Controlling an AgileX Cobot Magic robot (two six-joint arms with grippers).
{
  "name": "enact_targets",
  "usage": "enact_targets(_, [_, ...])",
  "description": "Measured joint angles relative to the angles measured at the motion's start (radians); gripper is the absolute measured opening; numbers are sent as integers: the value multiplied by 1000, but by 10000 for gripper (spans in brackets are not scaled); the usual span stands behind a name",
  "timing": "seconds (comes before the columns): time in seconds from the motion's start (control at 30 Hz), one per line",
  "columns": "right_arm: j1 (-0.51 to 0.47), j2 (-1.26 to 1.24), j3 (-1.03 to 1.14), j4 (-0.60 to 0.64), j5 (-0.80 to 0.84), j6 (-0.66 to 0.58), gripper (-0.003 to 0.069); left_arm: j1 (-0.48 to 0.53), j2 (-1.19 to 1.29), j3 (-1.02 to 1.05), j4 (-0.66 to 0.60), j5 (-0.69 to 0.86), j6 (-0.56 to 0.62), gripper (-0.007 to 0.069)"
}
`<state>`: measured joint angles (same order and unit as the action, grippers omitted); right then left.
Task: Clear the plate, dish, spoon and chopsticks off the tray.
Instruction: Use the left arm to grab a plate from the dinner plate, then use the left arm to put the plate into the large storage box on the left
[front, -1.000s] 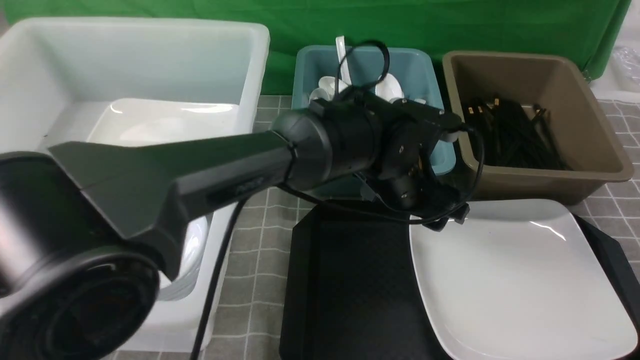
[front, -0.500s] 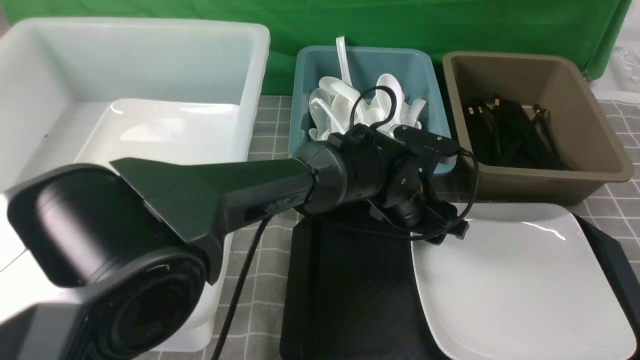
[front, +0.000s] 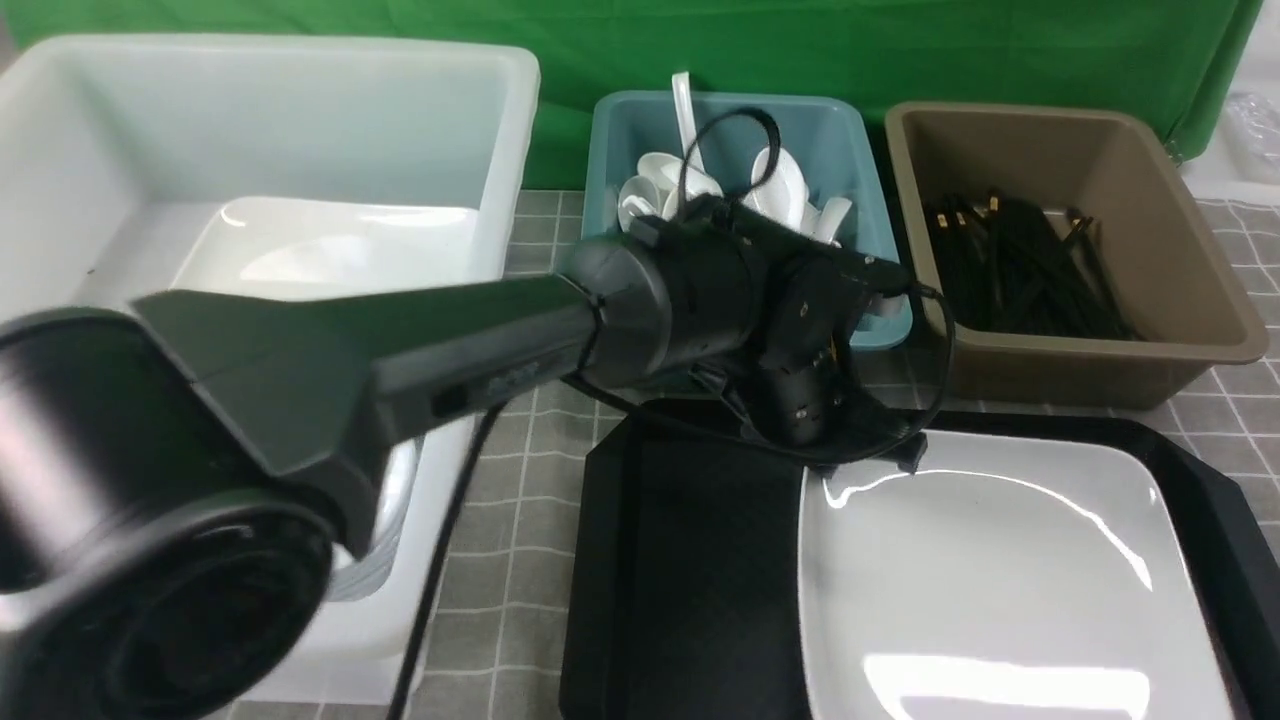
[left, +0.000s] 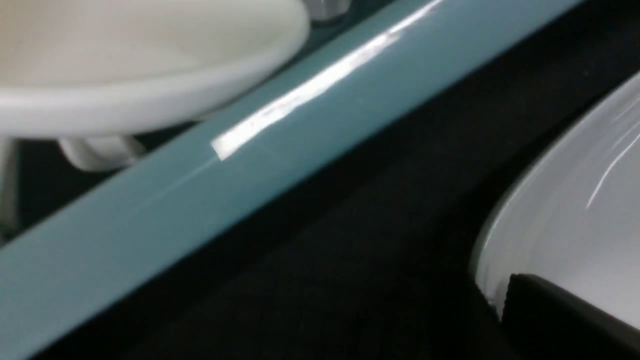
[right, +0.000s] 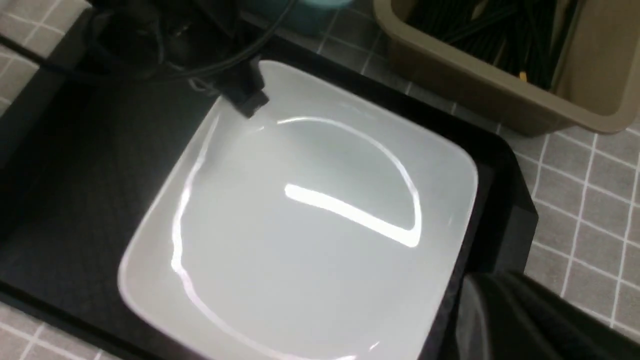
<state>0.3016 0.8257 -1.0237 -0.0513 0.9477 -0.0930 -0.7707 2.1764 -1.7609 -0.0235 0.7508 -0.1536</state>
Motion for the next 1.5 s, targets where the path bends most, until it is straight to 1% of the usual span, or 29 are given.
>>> enact_targets(0.07, [0, 0, -30, 0, -2, -1, 37, 0, -99, 0, -27, 35, 48, 60])
enact_targets(0.23, [0, 0, -103, 23, -2, -3, 37, -2, -232, 0, -61, 74, 105, 36])
enact_targets(0.3, [0, 0, -136, 62, -1, -28, 37, -2, -277, 0, -62, 94, 114, 34])
enact_targets(0.37, [0, 0, -163, 139, 9, -76, 37, -2, -315, 0, -61, 120, 121, 34])
enact_targets(0.5, [-1, 7, -185, 252, 23, -143, 37, -2, -369, 1, -58, 142, 125, 34])
enact_targets(0.63, [-1, 29, -189, 310, 29, -180, 37, 3, -432, 1, -55, 158, 126, 34])
enact_targets(0.87, [-1, 43, -189, 322, 29, -185, 37, 6, -447, 3, -47, 189, 125, 34])
enact_targets(1.13, [-1, 43, -189, 323, 30, -185, 37, 8, -473, -5, -44, 190, 122, 34])
enact_targets(1.5, [-1, 43, -189, 324, 23, -185, 37, 13, -479, -117, -40, 231, 113, 34])
